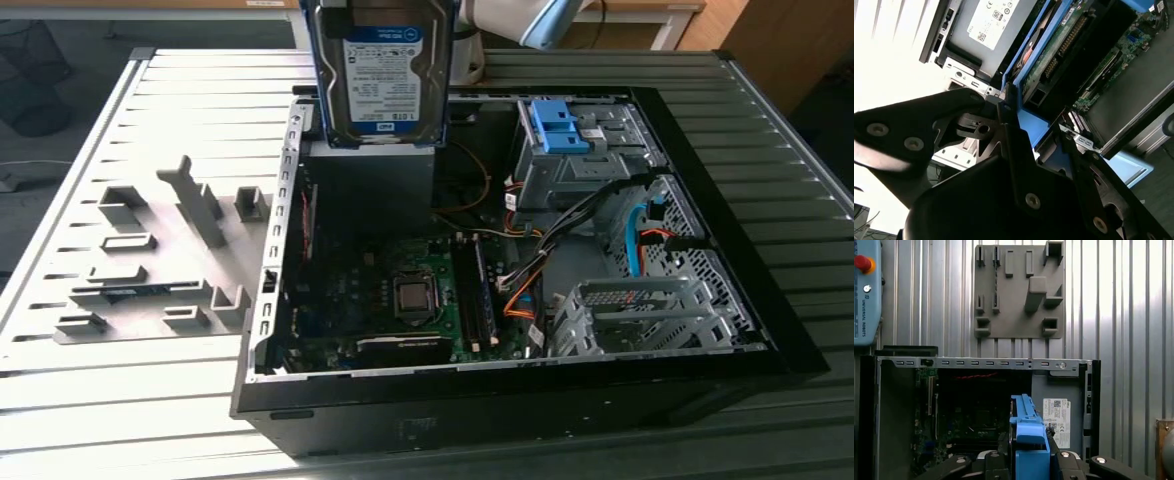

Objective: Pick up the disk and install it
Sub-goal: 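Pick up the disk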

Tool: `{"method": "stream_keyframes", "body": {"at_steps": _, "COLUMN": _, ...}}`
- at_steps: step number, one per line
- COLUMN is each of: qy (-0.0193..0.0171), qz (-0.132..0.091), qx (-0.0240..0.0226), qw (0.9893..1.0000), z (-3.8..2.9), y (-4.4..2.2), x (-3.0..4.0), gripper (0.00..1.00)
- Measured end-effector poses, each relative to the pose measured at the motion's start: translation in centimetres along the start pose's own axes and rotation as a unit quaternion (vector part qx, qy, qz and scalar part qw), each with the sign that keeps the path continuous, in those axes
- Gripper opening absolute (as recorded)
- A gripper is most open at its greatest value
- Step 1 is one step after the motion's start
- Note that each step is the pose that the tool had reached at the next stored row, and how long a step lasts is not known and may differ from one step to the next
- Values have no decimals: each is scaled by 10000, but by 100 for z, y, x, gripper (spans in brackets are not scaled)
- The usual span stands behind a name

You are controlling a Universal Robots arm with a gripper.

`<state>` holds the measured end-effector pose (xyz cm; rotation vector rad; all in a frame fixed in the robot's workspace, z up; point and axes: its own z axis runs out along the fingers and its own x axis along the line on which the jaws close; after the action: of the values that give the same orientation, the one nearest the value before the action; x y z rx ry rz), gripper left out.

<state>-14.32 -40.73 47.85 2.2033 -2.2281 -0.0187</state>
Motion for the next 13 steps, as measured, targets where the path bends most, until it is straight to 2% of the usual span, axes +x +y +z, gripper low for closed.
{"method": "stream_keyframes", "body": {"at_steps": 3, "qy": 1, "qz": 0, "qx": 0, "qw": 10000, "z": -1, "y": -22, "x": 2, "gripper": 37}}
{"method": "stream_keyframes", "body": {"at_steps": 13, "qy": 1, "qz": 1, "qx": 0, "qw": 10000, "z": -4, "y": -217, "x": 1, "gripper": 37}}
